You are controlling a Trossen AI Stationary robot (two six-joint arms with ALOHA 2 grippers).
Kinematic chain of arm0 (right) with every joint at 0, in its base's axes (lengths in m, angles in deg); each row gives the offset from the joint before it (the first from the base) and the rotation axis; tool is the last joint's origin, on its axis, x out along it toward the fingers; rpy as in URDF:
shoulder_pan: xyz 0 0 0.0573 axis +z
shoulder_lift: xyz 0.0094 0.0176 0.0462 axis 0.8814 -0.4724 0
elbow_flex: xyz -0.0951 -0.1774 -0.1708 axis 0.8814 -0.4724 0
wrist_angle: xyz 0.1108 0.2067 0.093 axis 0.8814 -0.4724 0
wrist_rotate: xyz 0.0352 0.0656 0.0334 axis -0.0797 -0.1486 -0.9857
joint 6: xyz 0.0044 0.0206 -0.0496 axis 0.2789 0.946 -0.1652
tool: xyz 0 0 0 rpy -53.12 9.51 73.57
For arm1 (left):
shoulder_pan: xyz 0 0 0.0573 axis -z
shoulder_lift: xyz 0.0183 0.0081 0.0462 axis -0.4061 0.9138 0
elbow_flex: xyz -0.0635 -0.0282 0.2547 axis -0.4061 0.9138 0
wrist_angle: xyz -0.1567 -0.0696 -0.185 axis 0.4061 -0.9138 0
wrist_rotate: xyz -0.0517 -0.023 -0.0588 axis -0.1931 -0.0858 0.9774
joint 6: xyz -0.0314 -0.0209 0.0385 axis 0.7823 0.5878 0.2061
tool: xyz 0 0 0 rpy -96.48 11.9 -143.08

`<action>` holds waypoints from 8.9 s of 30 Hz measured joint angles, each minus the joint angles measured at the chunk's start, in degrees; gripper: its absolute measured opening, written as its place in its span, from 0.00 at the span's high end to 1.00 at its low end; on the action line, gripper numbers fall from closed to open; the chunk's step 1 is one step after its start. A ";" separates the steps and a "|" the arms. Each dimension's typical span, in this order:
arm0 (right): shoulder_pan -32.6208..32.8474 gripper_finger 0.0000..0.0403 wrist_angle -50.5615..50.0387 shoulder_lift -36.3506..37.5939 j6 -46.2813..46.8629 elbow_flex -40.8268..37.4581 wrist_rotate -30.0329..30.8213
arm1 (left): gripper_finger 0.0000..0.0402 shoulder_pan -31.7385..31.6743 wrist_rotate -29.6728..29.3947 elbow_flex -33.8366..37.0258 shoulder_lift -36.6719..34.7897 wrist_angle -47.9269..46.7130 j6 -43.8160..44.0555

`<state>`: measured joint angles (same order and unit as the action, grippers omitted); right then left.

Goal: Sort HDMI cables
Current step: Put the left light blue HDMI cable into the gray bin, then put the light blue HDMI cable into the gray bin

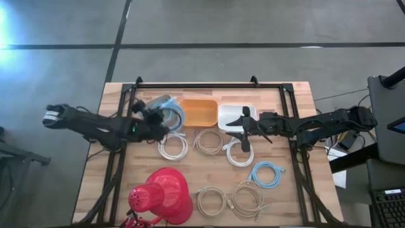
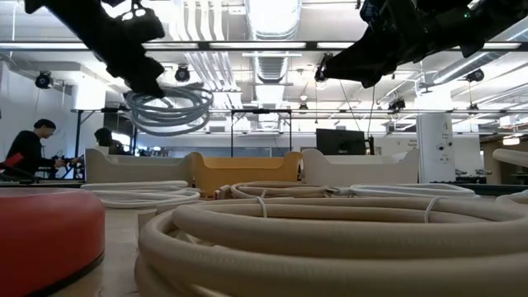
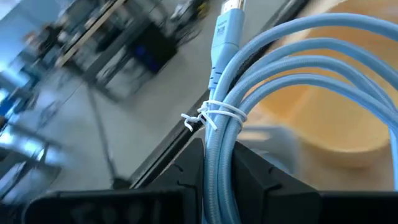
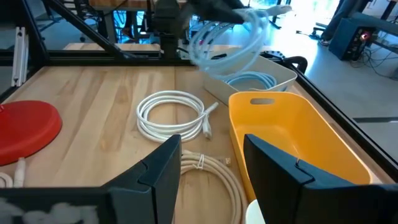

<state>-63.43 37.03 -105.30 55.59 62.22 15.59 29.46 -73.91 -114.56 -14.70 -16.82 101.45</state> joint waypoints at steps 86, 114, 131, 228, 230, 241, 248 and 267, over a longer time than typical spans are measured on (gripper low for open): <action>32.15 0.58 -59.91 -3.83 56.61 -1.77 -0.57 | 0.55 -4.31 16.39 5.40 -4.83 11.12 -9.51; 32.00 0.93 -57.93 -7.93 39.62 12.98 32.19 | 0.56 -4.31 17.60 5.46 -4.79 16.40 -6.99; 22.30 0.93 -4.57 -26.53 -15.28 17.91 52.65 | 0.56 -4.31 42.87 5.46 -3.45 36.99 -6.03; 15.98 0.85 -3.91 -56.39 -34.99 49.61 63.06 | 0.72 -3.90 50.69 6.32 9.83 37.47 -5.80; 15.98 0.81 -3.88 -56.39 -35.01 49.74 63.12 | 0.81 -3.92 50.64 6.32 9.83 37.38 -5.80; 17.50 0.66 -4.30 -55.85 -34.75 49.77 63.52 | 0.90 -4.35 44.18 6.32 5.64 32.98 -3.73; 17.88 0.64 -16.21 -49.86 -22.11 49.72 62.57 | 0.92 -7.00 41.56 6.32 -5.38 23.03 -2.00; 13.86 0.68 -51.45 -27.36 16.19 37.85 40.91 | 0.91 -19.78 35.92 8.07 -17.20 2.53 1.17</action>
<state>-49.58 -14.41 -132.65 71.77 100.06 56.50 9.68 -38.00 -106.49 -31.90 -14.29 102.62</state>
